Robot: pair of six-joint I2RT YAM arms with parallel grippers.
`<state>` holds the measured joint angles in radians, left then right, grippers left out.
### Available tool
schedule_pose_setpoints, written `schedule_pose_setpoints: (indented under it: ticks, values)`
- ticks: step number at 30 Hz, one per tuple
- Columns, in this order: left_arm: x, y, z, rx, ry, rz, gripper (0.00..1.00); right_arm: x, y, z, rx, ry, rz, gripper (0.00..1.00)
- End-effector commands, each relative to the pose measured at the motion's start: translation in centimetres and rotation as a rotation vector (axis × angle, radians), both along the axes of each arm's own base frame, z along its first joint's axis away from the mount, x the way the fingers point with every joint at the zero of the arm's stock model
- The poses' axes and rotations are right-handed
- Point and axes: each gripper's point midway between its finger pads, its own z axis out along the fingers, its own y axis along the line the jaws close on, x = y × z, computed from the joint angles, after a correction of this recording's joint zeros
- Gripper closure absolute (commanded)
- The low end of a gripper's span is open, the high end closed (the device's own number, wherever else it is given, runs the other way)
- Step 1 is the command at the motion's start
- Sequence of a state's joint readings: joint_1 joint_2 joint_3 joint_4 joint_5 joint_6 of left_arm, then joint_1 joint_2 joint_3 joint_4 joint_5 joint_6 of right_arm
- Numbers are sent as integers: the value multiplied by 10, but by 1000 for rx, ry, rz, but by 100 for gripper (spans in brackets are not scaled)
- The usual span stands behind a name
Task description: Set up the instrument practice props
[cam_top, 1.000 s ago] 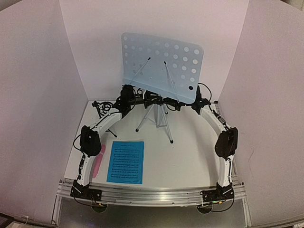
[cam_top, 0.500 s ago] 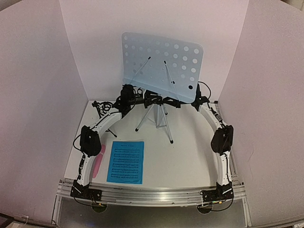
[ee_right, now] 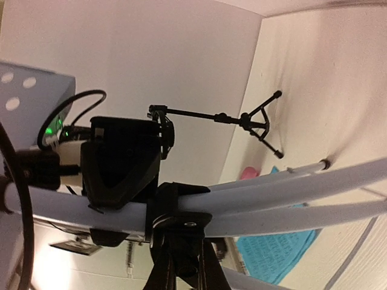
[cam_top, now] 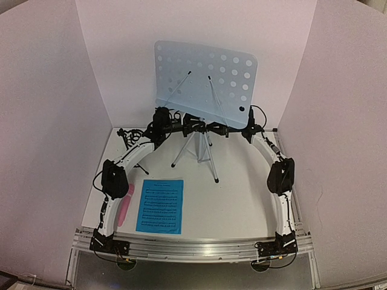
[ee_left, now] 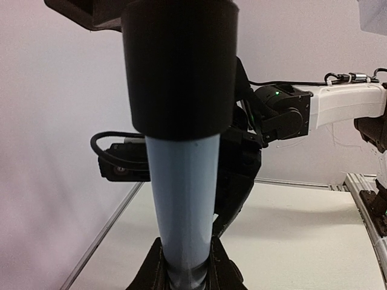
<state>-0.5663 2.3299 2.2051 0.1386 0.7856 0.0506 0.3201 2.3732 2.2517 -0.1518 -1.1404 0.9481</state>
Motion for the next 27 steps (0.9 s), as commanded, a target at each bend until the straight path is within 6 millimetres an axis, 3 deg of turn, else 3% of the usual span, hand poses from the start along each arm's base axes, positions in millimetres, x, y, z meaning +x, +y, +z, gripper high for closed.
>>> schedule_pose_setpoints:
  ticks: [1,9,18,23,27]
  values:
    - [16,4,-10,44,-33,90,100,-34,34,-22,-18,556,30,100]
    - [19,5,-14,63,-58,94,100,-26,48,-20,184,936,-54,100]
    - [22,6,-19,72,-60,108,100,-22,63,-5,215,1011,-46,100]
    - [24,9,-19,71,-55,110,100,-25,58,-17,203,1031,-70,84]
    - [24,11,-17,64,-42,113,100,-20,41,-17,202,992,-113,73]
